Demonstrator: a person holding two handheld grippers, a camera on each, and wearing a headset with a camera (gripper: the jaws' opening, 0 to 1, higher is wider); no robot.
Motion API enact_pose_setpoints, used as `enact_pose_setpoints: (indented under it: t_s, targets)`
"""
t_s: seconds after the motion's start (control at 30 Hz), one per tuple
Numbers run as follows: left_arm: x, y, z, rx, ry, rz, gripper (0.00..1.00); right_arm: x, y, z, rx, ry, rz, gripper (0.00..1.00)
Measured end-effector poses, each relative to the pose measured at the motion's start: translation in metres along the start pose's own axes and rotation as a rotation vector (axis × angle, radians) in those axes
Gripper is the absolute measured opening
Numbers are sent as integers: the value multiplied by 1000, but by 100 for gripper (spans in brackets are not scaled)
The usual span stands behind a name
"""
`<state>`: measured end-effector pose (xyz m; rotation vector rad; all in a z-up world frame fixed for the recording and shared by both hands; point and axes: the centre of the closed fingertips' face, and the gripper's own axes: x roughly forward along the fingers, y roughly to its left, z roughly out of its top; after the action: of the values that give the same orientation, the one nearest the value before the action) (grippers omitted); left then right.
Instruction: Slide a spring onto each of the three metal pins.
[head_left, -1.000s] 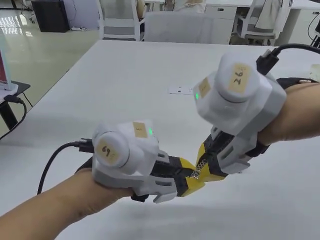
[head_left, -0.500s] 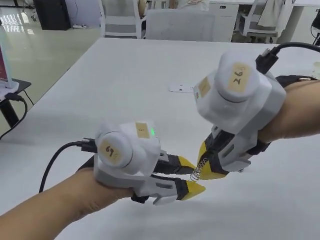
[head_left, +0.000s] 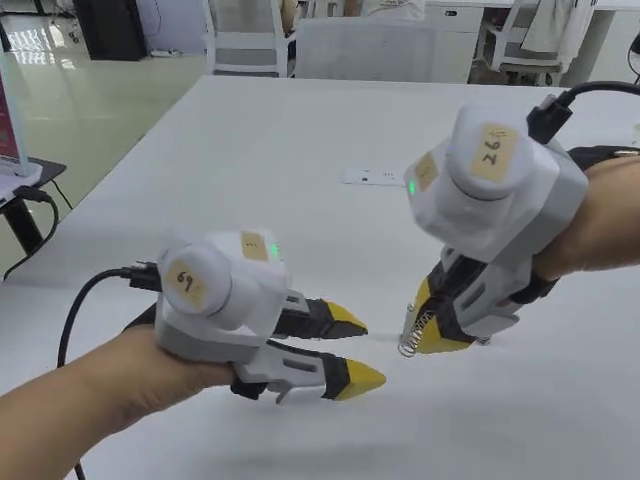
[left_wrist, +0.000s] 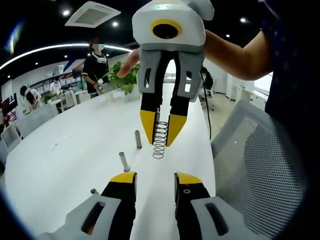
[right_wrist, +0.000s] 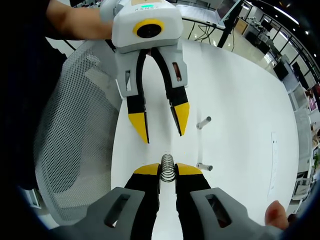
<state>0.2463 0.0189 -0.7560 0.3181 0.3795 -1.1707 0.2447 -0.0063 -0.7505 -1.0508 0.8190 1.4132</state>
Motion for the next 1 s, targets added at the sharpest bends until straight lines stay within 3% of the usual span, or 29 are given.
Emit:
enact_pose_setpoints:
  t_s: [0.23, 0.53, 0.67, 0.83, 1.0]
  targets:
    - [-15, 4, -16, -8, 41, 31, 27, 0, -5, -2, 1, 1, -3, 9]
    - [-32, 16, -28, -70, 33, 110, 33, -2, -16, -11, 10, 18, -12, 9]
    - [-34, 23, -31, -109, 2, 164, 34, -4, -20, -14, 13, 24, -17, 9]
    - [-30, 21, -40, -119, 23, 166, 37, -8, -25, -18, 18, 31, -27, 9]
    - [-34, 27, -40, -136, 8, 197, 41, -12, -31, -21, 20, 35, -38, 9]
